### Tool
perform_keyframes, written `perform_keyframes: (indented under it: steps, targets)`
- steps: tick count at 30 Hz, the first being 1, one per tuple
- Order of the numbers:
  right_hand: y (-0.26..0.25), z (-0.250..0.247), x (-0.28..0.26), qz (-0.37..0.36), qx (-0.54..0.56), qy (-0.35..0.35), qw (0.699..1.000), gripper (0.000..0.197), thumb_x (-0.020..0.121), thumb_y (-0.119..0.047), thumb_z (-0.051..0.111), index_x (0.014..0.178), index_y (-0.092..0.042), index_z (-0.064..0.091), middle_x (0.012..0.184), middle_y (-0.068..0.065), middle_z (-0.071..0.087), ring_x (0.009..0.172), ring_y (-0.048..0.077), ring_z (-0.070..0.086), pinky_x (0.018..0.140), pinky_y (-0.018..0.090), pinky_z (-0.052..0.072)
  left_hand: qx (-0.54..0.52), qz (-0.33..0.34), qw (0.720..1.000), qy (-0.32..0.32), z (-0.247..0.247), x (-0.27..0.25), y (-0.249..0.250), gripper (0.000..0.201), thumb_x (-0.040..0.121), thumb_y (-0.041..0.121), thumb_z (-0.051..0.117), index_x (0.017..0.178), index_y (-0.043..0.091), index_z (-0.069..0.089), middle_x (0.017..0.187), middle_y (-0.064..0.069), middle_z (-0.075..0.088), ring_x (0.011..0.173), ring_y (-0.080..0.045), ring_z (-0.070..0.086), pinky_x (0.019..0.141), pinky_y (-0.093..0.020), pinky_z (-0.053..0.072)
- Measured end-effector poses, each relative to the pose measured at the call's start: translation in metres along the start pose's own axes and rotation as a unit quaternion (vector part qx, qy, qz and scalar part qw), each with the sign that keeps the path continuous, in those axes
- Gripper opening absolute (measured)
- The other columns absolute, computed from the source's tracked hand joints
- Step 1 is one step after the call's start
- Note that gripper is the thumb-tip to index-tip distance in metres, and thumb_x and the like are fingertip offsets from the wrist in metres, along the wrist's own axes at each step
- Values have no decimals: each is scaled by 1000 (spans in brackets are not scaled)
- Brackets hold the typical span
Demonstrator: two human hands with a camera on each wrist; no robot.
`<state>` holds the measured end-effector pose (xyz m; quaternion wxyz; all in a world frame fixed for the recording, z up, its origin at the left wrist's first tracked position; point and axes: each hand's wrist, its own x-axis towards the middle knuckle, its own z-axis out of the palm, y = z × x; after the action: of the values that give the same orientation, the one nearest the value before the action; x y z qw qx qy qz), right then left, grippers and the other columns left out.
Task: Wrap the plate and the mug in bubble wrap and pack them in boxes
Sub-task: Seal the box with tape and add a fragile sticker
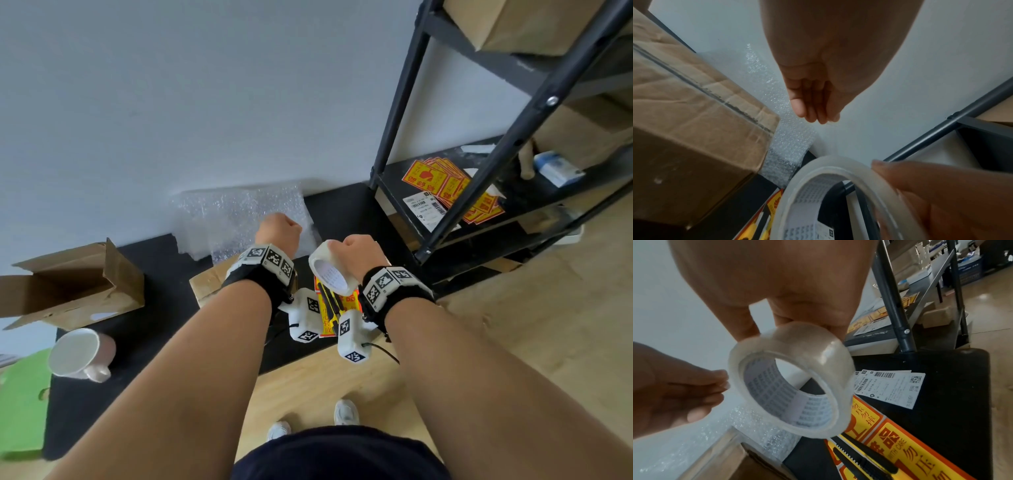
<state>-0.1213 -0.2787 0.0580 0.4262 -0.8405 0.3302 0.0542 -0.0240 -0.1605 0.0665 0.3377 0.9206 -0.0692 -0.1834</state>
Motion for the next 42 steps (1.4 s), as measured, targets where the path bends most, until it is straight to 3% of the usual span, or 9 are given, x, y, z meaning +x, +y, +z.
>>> perform_keyframes:
  steps: [5,9,13,16,21,27,33,38,42]
  targets:
    - [-1,1,2,41,-80,-23,996,35,82,-43,54,65,-13,48,61,2,51,58,19,51,54,27,38,13,-19,999,-24,11,-9,-9,32,94,12,51,62,16,49,78,-8,57,73,-25,52,69,-29,42]
    - [7,0,-5,53,-142,-38,988,28,78,-42,60,83,-15,53,78,1,59,75,21,62,74,32,52,-8,-21,1000,-13,9,-13,-16,22,96,15,51,75,12,59,82,-7,60,79,-24,56,70,-29,44]
    - [19,2,-12,77,-101,-18,992,44,81,-56,64,96,-16,55,89,1,53,81,19,52,72,29,41,-1,-13,999,-32,-3,-5,-14,20,93,12,52,79,5,64,88,-13,64,81,-26,57,75,-33,47]
    - [13,7,-10,89,-65,-25,994,59,77,-66,59,101,-11,57,91,4,58,85,22,57,75,33,43,9,-9,999,-29,-8,1,-21,18,94,14,54,82,6,64,85,-9,62,76,-22,55,67,-28,44]
    - [1,10,-12,77,-9,-63,995,44,88,-39,60,119,-8,64,121,12,64,113,29,59,86,31,46,17,3,1000,-5,-16,11,-32,26,95,19,56,70,17,55,70,-1,55,64,-15,50,59,-26,42]
    - [-6,26,-18,58,29,-67,996,45,89,-38,60,127,-14,55,113,11,63,106,29,60,91,33,49,51,10,999,-6,-22,23,-44,11,95,20,55,92,13,63,88,-3,63,82,-19,58,69,-30,43]
    - [-7,49,-1,62,27,-55,996,28,86,-42,64,68,-26,49,73,-7,50,78,15,51,71,28,43,56,17,998,3,-22,36,-56,12,94,20,56,93,13,66,88,-2,63,82,-18,58,71,-30,46]
    - [-4,57,5,91,26,-47,994,29,83,-41,63,65,-23,48,67,-4,50,56,11,46,51,22,41,59,12,998,-16,-16,45,-64,14,95,21,55,96,13,67,89,-1,63,83,-18,58,75,-30,48]
    - [-8,58,7,107,32,-44,993,27,80,-41,62,65,-23,49,67,-2,52,60,15,51,65,32,52,52,13,998,-21,-15,50,-65,13,94,20,57,93,13,67,88,-1,63,81,-17,58,75,-30,48]
